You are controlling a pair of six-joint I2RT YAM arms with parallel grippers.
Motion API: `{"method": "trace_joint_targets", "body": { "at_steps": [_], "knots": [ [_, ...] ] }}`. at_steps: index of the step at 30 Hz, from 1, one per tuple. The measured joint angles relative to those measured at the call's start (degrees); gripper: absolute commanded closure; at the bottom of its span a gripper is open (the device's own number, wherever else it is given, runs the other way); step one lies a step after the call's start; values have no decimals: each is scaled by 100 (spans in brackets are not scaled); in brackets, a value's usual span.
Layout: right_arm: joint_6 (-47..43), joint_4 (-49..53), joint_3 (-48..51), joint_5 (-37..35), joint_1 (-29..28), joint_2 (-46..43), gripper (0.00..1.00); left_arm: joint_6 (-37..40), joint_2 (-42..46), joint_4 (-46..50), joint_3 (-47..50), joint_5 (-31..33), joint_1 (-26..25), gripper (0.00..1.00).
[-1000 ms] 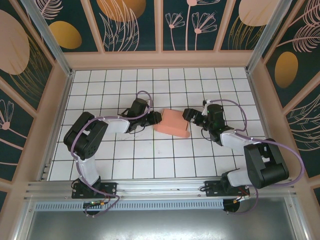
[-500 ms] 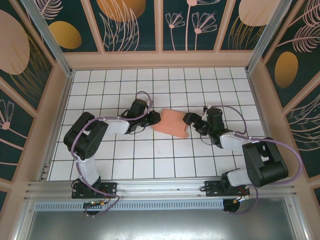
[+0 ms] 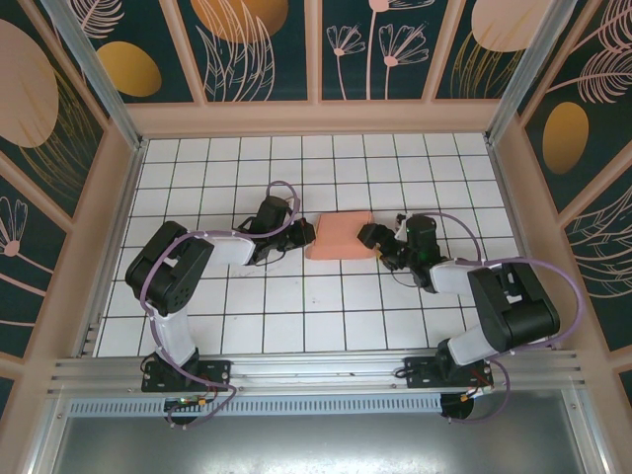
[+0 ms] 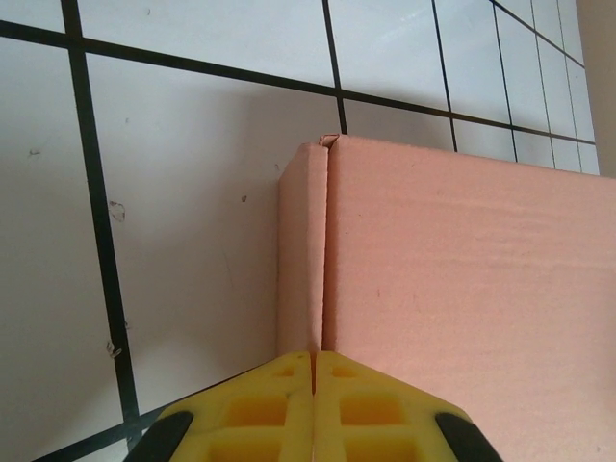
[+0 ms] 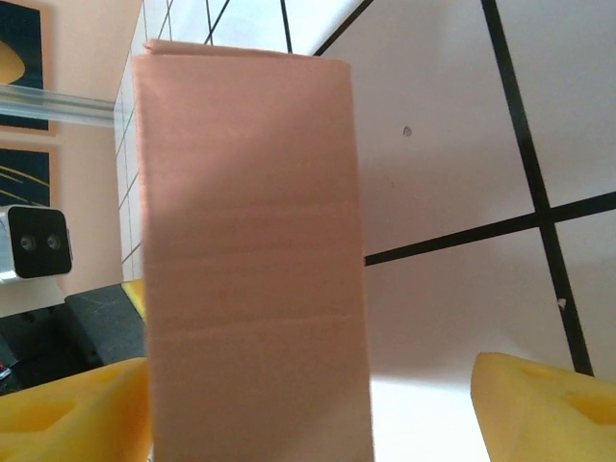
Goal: Fold the paper box
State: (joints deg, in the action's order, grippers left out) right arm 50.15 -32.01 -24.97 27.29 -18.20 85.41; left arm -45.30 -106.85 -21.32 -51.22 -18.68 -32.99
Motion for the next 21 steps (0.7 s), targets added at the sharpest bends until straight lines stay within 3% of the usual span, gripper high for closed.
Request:
{"method": "trace_joint_targets", "body": {
  "at_steps": [6, 9, 16, 18, 21],
  "knots": [
    [46, -166, -13, 129, 0, 26, 43, 9, 0, 2, 2, 9, 0, 88],
    [92, -164, -15, 133, 0, 26, 51, 48, 7, 7, 2, 48, 0, 77],
    [120, -162, -15, 192, 11, -13, 54, 323, 221, 4, 177, 229, 11, 58],
    [94, -125, -17, 219, 13, -101, 54, 476, 459, -87, 315, 306, 9, 44],
    [13, -33, -59, 238, 26, -269, 54, 800, 986, -391, 654, 514, -2, 2]
  ]
}}
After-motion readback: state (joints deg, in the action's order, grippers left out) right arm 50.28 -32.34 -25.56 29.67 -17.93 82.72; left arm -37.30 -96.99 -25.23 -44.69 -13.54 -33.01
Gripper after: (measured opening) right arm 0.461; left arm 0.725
